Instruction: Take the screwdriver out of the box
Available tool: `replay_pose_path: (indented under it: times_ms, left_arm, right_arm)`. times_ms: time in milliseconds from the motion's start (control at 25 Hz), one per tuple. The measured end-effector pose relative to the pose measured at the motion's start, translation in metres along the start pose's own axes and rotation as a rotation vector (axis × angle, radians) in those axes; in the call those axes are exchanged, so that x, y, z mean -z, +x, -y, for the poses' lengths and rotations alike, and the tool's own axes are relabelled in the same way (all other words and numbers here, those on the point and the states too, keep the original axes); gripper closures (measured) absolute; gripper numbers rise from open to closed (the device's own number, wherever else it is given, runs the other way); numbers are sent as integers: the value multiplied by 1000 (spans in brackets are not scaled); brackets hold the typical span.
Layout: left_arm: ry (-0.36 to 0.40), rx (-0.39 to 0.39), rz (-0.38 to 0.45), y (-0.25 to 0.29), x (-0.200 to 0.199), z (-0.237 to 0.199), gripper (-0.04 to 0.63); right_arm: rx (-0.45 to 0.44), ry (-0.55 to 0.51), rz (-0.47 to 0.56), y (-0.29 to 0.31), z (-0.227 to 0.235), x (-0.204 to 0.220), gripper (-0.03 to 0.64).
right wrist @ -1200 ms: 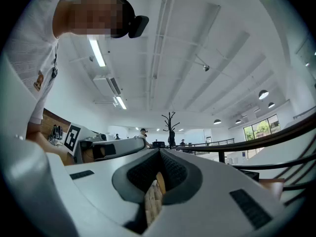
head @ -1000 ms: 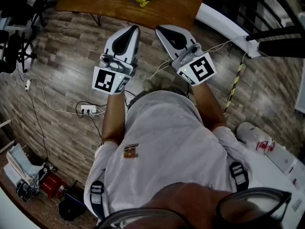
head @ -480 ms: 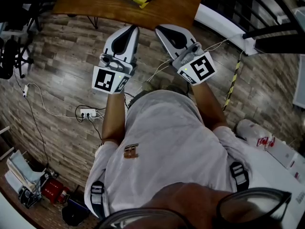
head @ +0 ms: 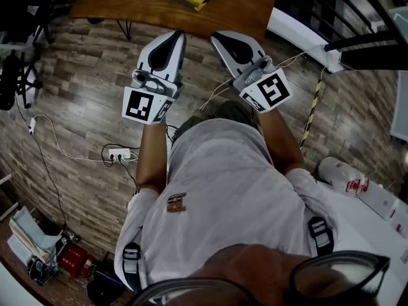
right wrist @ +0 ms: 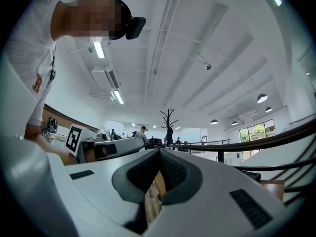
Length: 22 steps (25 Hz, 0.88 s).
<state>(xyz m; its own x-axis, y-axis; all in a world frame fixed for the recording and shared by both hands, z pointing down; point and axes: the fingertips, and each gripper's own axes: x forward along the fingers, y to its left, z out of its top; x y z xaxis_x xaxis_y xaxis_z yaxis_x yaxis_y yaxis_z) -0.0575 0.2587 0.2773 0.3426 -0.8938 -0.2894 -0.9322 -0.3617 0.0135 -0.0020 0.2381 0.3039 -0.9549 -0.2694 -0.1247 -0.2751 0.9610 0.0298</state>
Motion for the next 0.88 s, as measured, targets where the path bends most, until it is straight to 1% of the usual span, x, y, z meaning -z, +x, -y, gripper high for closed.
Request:
replay_pose_path:
  times_ms: [160,480,720,880]
  left_arm:
    - [-2,7,4,-13,0,-13,577]
    - [-5,17,1,-12,1,-26,577]
    - [5,18,-13,7,14,-47,577]
    - [13,16,-22,28,24,-70,577]
  right_arm:
    - [20,-11,-3,10,-7,3,586]
    - [43,-8,-13,18,-2,5,584]
    - [48,3,-14,34,24,17,584]
    - [52,7,-7,52,50,25,586]
